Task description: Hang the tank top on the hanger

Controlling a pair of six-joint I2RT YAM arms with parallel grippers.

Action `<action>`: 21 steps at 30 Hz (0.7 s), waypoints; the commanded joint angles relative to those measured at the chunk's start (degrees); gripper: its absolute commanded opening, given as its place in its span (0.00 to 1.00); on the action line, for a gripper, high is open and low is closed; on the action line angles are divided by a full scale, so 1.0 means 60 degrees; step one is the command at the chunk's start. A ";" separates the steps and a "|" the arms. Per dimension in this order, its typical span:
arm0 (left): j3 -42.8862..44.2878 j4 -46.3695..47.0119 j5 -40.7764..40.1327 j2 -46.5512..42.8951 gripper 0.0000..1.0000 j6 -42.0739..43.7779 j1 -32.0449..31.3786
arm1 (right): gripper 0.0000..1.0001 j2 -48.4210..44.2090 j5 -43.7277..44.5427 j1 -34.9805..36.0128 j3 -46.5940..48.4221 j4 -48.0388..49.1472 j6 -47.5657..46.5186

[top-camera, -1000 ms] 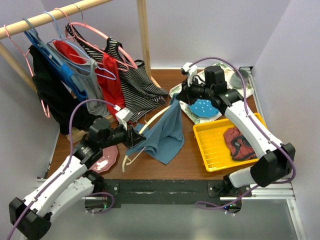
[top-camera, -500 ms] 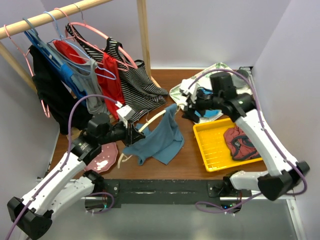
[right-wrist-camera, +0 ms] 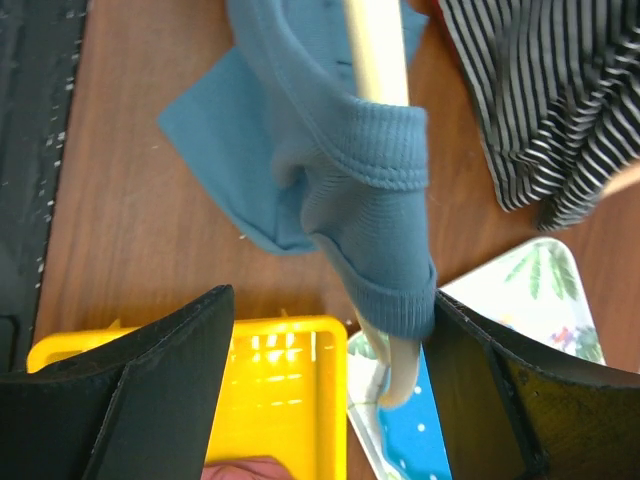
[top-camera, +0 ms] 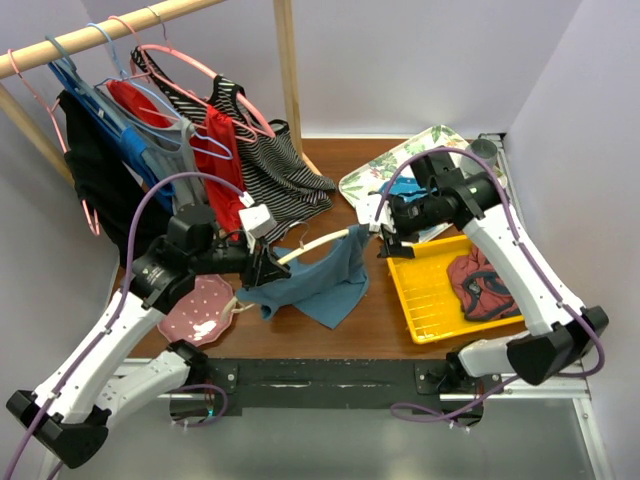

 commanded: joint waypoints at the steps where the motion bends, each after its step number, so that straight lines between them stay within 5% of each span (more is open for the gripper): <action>1: 0.0652 0.0099 0.0937 0.0140 0.00 0.0486 0.0059 | 0.77 -0.0065 -0.0979 0.0298 0.0197 -0.1096 -0.1063; 8: 0.0960 0.0187 0.0558 0.0126 0.00 0.0501 0.0044 | 0.61 0.0155 -0.1623 0.0798 0.0080 -0.1594 -0.0902; 11: 0.0872 0.0451 0.0440 -0.0123 0.00 0.0428 0.0044 | 0.36 0.0009 -0.1259 0.0798 -0.0198 -0.1361 -0.0566; 14: 0.0653 0.0627 0.0440 -0.0386 0.00 0.0282 0.0044 | 0.27 -0.0313 -0.1038 0.0798 -0.0608 -0.1054 -0.0185; 16: 0.0434 0.0859 0.0439 -0.0620 0.00 0.0194 0.0044 | 0.27 -0.0489 -0.1299 0.0769 -0.0944 -0.0907 0.0021; 19: 0.0052 0.1313 0.0468 -0.0957 0.00 -0.0099 0.0044 | 0.51 -0.0738 -0.1579 0.0784 -0.1354 -0.0396 0.0488; 21: -0.0138 0.1519 0.0483 -0.1148 0.00 -0.0261 0.0044 | 0.59 -0.0797 -0.1653 0.0769 -0.1502 -0.0233 0.0723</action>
